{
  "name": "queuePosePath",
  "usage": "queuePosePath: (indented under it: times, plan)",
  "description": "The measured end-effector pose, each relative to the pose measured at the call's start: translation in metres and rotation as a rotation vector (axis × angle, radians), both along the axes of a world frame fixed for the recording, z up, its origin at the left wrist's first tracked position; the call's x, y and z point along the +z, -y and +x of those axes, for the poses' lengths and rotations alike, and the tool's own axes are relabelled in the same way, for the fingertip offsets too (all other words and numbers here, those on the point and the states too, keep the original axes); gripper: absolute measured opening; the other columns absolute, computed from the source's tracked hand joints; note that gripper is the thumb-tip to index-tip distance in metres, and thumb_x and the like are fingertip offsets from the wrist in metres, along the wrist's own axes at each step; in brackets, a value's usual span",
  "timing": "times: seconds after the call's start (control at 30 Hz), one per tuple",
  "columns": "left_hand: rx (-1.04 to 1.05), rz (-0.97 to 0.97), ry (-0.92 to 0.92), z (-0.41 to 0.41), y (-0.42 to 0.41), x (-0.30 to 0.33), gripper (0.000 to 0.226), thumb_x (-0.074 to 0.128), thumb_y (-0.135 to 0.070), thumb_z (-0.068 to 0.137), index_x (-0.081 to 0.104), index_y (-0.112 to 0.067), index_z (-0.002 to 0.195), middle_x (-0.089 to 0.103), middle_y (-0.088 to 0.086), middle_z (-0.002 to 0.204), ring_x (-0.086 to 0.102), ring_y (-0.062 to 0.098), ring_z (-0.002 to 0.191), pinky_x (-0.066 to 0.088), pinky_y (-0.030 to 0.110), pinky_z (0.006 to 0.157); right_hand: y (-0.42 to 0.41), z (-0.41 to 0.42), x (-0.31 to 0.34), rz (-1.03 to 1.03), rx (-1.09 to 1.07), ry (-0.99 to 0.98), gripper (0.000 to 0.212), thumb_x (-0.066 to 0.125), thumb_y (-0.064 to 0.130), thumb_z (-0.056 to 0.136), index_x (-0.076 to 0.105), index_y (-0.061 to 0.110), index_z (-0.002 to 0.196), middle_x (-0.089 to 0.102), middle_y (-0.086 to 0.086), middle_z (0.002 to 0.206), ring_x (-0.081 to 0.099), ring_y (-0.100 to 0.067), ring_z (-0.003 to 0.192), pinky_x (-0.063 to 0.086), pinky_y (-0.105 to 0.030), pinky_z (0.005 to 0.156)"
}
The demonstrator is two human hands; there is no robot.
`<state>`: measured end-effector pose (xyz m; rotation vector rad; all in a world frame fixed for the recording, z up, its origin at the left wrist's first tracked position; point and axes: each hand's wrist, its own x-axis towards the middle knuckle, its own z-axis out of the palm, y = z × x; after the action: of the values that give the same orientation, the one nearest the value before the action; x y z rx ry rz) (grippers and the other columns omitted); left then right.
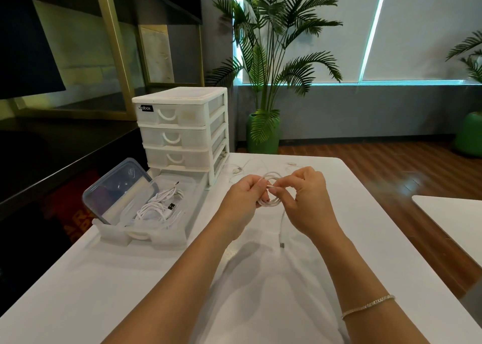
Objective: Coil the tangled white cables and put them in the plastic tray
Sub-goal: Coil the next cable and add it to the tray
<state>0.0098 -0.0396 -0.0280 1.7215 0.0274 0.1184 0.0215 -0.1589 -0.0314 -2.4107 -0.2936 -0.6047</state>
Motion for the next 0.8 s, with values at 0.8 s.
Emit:
queuePosePath:
  times: [0.8]
  plan:
    - [0.075, 0.869, 0.534, 0.002, -0.015, -0.013, 0.030, 0.052, -0.009, 0.093, 0.063, -0.013, 0.120, 0.066, 0.012, 0.112, 0.053, 0.023, 0.104, 0.038, 0.020, 0.086, 0.000, -0.003, 0.009, 0.627, 0.086, -0.425, 0.031, 0.060, 0.034, 0.087, 0.064, 0.009, 0.070, 0.065, -0.010, 0.073, 0.052, -0.015, 0.057, 0.045, -0.026, 0.065]
